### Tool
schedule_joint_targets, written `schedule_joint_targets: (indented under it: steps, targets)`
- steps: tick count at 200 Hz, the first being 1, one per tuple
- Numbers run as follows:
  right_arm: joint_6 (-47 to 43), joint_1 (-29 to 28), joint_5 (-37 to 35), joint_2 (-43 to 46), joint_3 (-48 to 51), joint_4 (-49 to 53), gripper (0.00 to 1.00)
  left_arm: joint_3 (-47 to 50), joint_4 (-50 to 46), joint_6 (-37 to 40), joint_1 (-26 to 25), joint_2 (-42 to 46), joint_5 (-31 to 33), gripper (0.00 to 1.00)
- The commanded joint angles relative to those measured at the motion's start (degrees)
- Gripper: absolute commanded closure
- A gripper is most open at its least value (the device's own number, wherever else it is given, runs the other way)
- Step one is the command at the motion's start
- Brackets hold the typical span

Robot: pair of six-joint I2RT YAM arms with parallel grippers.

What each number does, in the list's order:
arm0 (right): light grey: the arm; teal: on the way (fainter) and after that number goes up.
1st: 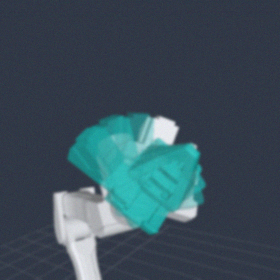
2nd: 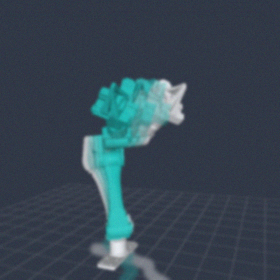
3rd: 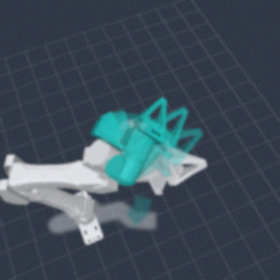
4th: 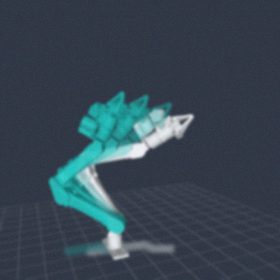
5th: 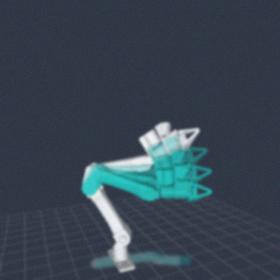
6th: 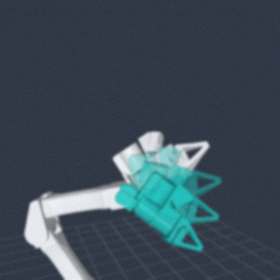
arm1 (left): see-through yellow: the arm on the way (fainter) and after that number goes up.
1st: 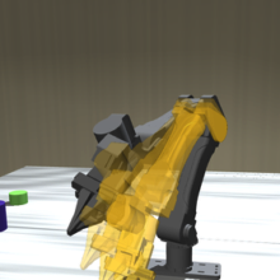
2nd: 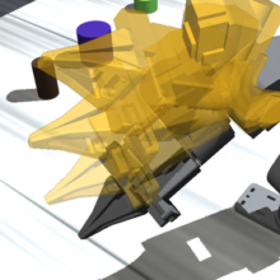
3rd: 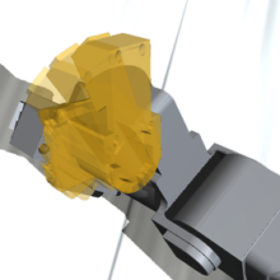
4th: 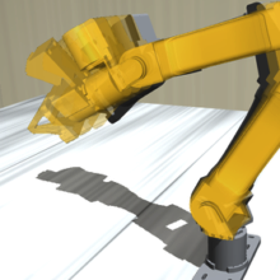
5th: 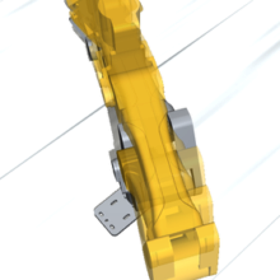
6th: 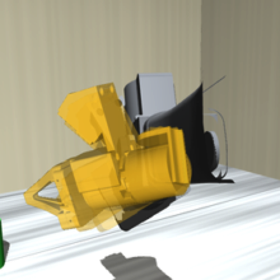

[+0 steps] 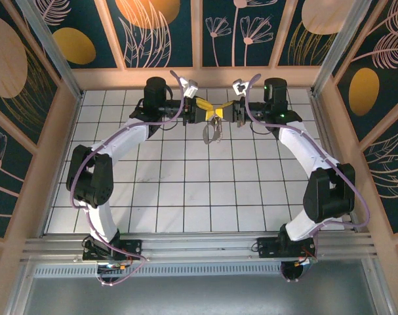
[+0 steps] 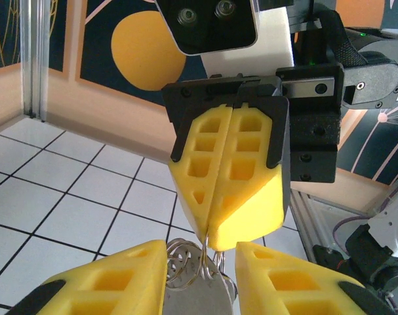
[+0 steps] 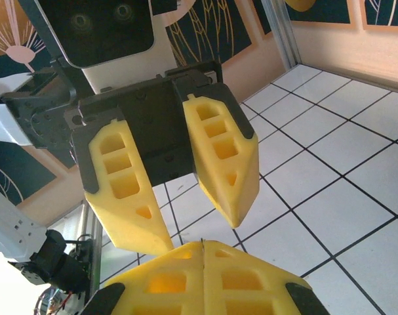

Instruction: Put the keys on the keyring

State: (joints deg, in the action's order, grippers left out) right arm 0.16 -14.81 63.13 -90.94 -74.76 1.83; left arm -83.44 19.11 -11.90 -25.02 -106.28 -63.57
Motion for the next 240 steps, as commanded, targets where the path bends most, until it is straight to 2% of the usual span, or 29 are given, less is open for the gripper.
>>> schedule_joint_targets:
  steps: [1, 41, 78, 127, 141, 153, 201, 208, 214, 240]
  targets:
    - [0.2, -0.6, 2.5, 0.4, -1.6, -3.4, 1.00, -1.6, 4.0, -2.5, 0.4, -1.0, -2.4, 0.68]
    - [1.2, -0.9, 2.6, 0.4, -1.2, -5.0, 1.00, -1.4, 5.4, -3.4, 0.0, -1.4, -3.6, 0.71]
    - [2.4, -0.9, 2.4, 0.4, -0.4, -6.8, 1.00, -1.0, 6.4, -3.7, -0.5, -1.3, -4.9, 0.87]
    - [4.8, -1.0, 1.6, 0.1, 0.3, -9.4, 1.00, 1.5, 8.9, -4.1, -1.2, 0.2, -6.0, 0.89]
    - [6.0, -1.0, 1.5, -0.1, 0.7, -10.7, 1.00, 2.4, 9.7, -4.2, -1.3, 0.7, -6.0, 0.98]
    - [7.0, -1.0, 1.5, -0.3, 1.1, -12.0, 1.00, 3.2, 10.7, -4.5, -1.3, 1.3, -6.2, 1.00]
    - [13.9, -0.7, 1.7, -0.9, 3.8, -20.2, 1.00, 5.4, 14.5, -6.5, -1.4, 2.7, -6.6, 1.00]
    - [15.4, -0.5, 2.0, -0.8, 4.5, -22.1, 1.00, 5.5, 14.8, -6.8, -1.4, 2.8, -6.4, 0.92]
    - [16.8, -0.4, 2.0, -0.7, 5.0, -23.8, 1.00, 5.8, 15.0, -6.9, -1.5, 3.0, -6.3, 0.89]
    - [20.3, -0.1, 2.5, -0.4, 6.2, -28.3, 1.00, 6.8, 16.8, -7.6, -1.4, 3.6, -6.0, 0.85]
